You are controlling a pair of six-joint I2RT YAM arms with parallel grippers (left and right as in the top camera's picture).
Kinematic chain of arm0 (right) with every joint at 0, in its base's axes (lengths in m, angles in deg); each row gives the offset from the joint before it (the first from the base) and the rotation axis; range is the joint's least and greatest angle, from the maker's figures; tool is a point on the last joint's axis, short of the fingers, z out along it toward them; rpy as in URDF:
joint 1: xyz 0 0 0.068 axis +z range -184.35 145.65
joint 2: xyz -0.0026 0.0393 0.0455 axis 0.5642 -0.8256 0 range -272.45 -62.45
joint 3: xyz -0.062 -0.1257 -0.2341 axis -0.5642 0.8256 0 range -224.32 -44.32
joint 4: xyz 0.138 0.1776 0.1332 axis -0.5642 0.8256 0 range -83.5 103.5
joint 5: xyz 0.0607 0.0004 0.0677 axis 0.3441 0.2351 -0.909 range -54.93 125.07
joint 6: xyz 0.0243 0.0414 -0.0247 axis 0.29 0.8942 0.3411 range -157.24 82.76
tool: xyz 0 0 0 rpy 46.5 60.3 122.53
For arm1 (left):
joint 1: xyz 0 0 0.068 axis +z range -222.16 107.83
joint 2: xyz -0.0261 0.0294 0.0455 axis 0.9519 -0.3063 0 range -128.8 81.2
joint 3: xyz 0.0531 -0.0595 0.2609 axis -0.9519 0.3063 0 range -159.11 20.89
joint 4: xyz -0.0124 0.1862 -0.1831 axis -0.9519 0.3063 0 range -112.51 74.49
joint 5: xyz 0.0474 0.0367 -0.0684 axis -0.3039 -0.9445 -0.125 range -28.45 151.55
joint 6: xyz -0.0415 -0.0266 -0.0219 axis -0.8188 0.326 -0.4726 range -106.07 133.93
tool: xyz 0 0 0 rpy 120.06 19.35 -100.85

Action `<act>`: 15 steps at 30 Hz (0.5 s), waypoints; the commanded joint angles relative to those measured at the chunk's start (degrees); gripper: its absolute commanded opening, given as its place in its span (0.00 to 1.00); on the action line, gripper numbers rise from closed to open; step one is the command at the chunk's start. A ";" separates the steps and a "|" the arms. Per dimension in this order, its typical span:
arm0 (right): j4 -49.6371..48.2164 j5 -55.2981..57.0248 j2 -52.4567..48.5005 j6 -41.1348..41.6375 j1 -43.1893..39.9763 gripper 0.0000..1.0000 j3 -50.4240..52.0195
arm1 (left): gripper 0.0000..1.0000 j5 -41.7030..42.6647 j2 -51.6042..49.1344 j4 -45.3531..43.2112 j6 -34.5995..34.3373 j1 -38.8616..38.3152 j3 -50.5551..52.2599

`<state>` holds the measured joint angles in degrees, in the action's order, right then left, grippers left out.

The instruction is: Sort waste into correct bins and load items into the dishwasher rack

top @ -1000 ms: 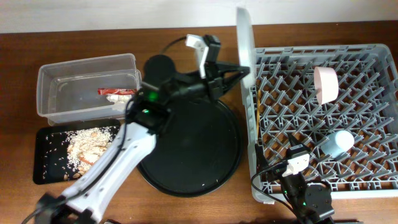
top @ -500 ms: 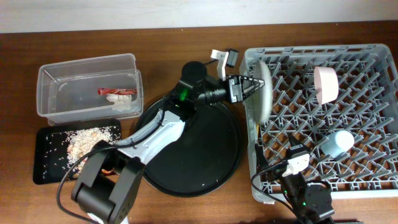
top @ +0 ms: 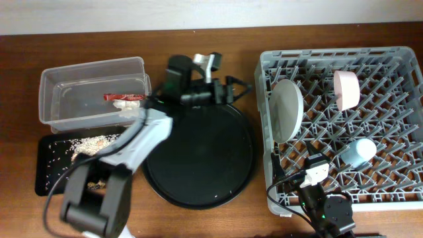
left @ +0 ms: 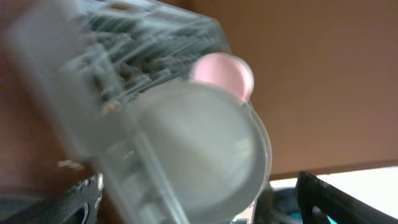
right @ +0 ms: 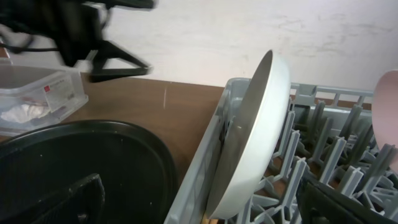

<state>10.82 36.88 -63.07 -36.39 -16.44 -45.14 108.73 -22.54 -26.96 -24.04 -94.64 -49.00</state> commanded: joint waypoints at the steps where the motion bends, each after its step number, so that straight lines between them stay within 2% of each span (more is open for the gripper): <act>1: 0.13 0.15 0.31 0.00 -0.35 0.98 0.50 | 0.99 -10.80 10.88 21.00 20.13 2.10 -2.71; 3: 0.11 0.13 0.31 0.00 -0.35 0.98 0.50 | 0.99 -20.20 15.54 32.22 26.10 1.64 -4.35; 5: 0.13 0.13 0.31 0.00 -0.35 0.98 0.50 | 0.99 -25.88 19.37 37.48 28.55 1.03 -5.25; 7: 0.11 0.13 0.31 0.00 -0.35 0.98 0.50 | 0.99 -28.98 24.20 40.65 28.72 0.50 -5.35; 10: 0.13 0.13 0.31 0.00 -0.35 0.98 0.50 | 0.99 -40.65 33.40 48.61 28.68 1.03 -5.35; 15: 0.13 0.13 0.31 0.00 -0.35 0.98 0.50 | 0.99 -47.19 46.27 59.06 28.70 1.01 -5.33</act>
<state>10.75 36.92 -63.07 -36.39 -16.44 -45.12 70.92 17.39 27.44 2.80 -93.79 -53.61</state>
